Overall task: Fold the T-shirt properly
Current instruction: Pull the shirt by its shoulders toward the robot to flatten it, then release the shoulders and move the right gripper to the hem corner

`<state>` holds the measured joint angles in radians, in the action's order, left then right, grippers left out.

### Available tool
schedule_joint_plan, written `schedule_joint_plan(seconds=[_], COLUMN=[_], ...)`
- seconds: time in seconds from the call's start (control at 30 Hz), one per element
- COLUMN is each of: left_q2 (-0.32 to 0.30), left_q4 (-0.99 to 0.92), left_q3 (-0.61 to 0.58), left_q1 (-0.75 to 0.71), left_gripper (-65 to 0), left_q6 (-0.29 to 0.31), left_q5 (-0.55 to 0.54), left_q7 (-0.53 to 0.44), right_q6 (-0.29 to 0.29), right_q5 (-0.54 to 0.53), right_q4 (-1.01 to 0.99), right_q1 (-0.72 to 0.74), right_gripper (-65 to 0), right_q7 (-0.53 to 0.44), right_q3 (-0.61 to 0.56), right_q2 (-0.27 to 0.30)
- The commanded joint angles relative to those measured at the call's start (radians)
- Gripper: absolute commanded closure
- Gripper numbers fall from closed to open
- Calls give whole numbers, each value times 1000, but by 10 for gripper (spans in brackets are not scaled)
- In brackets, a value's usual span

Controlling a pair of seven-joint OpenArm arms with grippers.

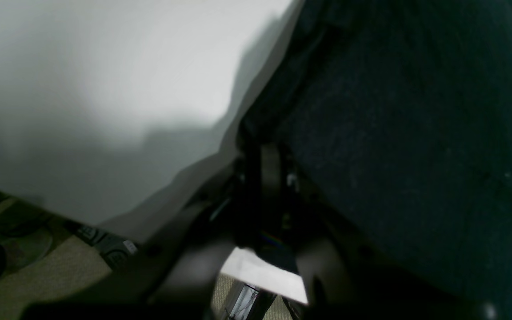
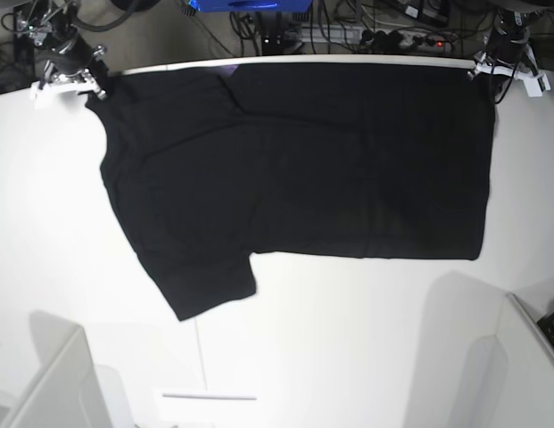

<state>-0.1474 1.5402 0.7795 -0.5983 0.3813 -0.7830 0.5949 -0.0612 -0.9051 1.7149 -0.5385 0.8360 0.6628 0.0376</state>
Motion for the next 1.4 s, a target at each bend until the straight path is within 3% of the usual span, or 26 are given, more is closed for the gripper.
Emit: schedule_joint_plan(seconds=[0.0, 0.13, 0.17, 0.23, 0.33, 0.4, 0.5, 0.73, 0.9, 1.0, 1.17, 1.37], left_q2=[-8, -5, -4, 12, 29, 36, 38, 39, 33, 32, 30, 6], left_q4=[12, 47, 61, 87, 122, 136, 165, 277, 359, 372, 371, 369], left_q3=[10, 16, 28, 48, 84, 108, 153, 255, 278, 274, 275, 272], left_q1=[-8, -13, -18, -18, -18, -16, -15, -24, -24, -16, 10, 42], left_gripper=[0, 0, -36, -199, -405, -490, -525, -525, -515, -388, 0, 0], left_q6=[-3, -3, -3, -3, -3, -3, -3, -3, -3, -3, -3, -3], left_q5=[-2, -3, -3, -3, -2, -3, -3, -5, 3, 3, 3, 3], left_q7=[0, -3, -2, 0, 0, 0, 0, 0, 0, 0, 1, 1], right_q6=[-4, -4, -4, -4, -4, -4, -4, -4, -4, -4, -4, -4], right_q5=[-10, -10, -12, -15, -15, -15, -13, -10, -10, -10, -9, -9], right_q4=[17, 17, 17, 17, 18, 18, 21, 129, 161, 161, 159, 133], right_q1=[-4, -4, -4, -4, -4, -4, 1, 4, 67, 110, 197, 324], right_gripper=[0, 0, -36, -182, -317, -315, -314, -320, -320, -320, -314, -314], right_q7=[-10, -10, -10, -10, -17, -17, -17, -17, -8, -8, -8, -8], right_q3=[8, 8, 8, 8, 10, 12, 56, 162, 143, 90, -34, -139], right_q2=[11, 15, 15, 15, 14, 14, 8, 18, 89, 126, 173, 175])
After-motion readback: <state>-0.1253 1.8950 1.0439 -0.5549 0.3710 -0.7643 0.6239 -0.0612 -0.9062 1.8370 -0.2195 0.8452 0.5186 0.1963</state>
